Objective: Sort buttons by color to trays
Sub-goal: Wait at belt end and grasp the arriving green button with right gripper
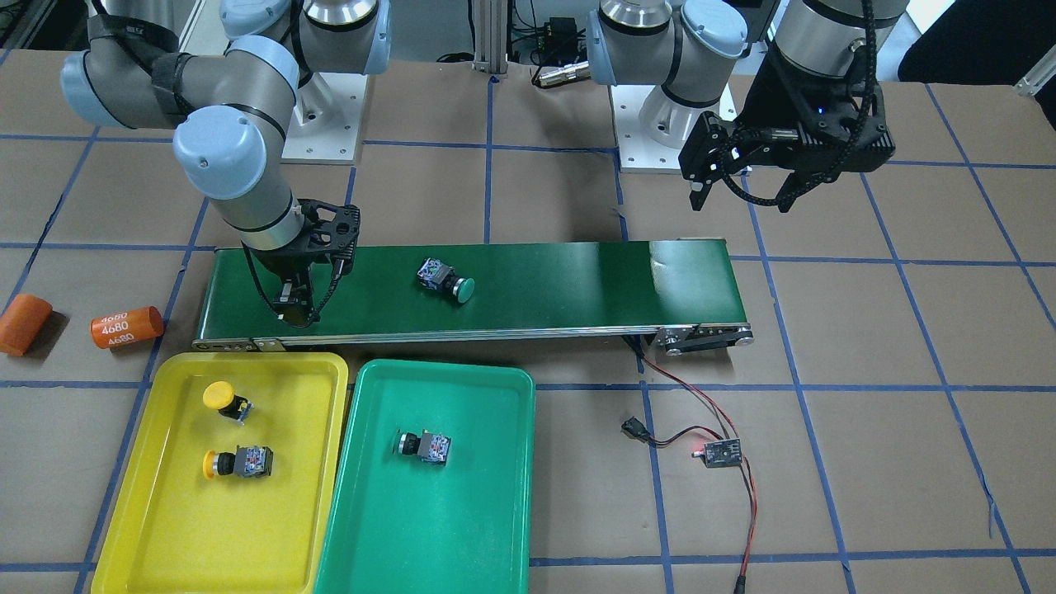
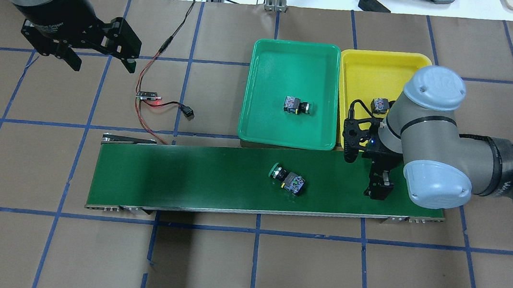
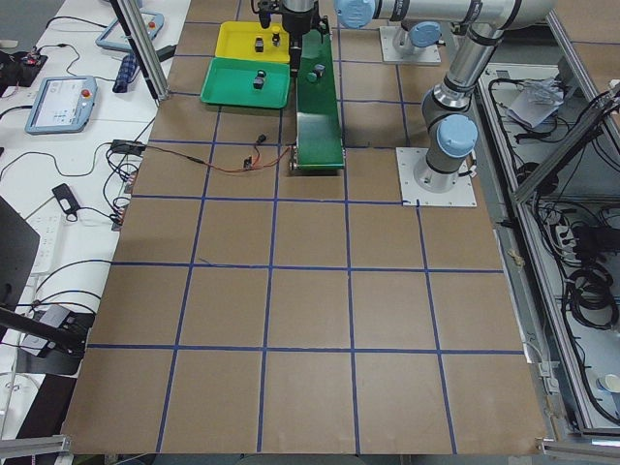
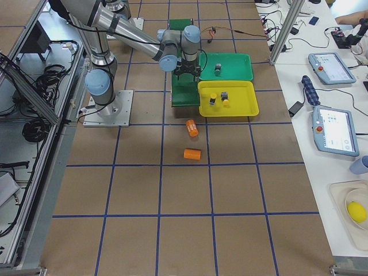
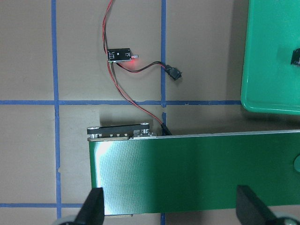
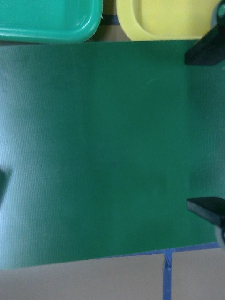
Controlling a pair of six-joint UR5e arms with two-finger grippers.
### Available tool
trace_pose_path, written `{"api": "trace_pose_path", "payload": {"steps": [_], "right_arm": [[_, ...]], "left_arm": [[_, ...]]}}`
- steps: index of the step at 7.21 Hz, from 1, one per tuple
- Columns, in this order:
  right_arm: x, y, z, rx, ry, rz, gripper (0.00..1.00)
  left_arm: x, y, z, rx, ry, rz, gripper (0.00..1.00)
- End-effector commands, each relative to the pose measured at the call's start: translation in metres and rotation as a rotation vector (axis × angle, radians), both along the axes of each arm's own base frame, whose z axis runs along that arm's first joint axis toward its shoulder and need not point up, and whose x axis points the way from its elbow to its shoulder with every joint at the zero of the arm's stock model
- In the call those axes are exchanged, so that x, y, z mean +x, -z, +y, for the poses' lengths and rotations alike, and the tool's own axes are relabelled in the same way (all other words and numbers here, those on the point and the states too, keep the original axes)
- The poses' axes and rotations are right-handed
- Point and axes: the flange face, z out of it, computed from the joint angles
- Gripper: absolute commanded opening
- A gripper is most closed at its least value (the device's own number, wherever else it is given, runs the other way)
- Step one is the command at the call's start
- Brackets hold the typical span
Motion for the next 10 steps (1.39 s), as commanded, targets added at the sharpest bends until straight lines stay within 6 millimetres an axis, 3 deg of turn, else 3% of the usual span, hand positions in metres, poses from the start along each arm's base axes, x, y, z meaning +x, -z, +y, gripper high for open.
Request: {"api": "trace_pose_path", "payload": {"steps": [1, 5, 10], "right_arm": [[0.0, 0.002, 0.002, 0.005, 0.009, 0.0, 1.0], [0.0, -0.001, 0.022, 0.006, 0.086, 0.006, 1.0], [0.001, -0.001, 0.023, 0.007, 0.124, 0.005, 1.0]], "left_arm": [[-0.002, 0.004, 0.007, 0.009, 0.002, 0.012, 1.0], [0.0, 0.002, 0.002, 0.003, 0.007, 0.016, 1.0], [0.0, 0.006, -0.003, 0.007, 0.013, 0.018, 1.0]]}}
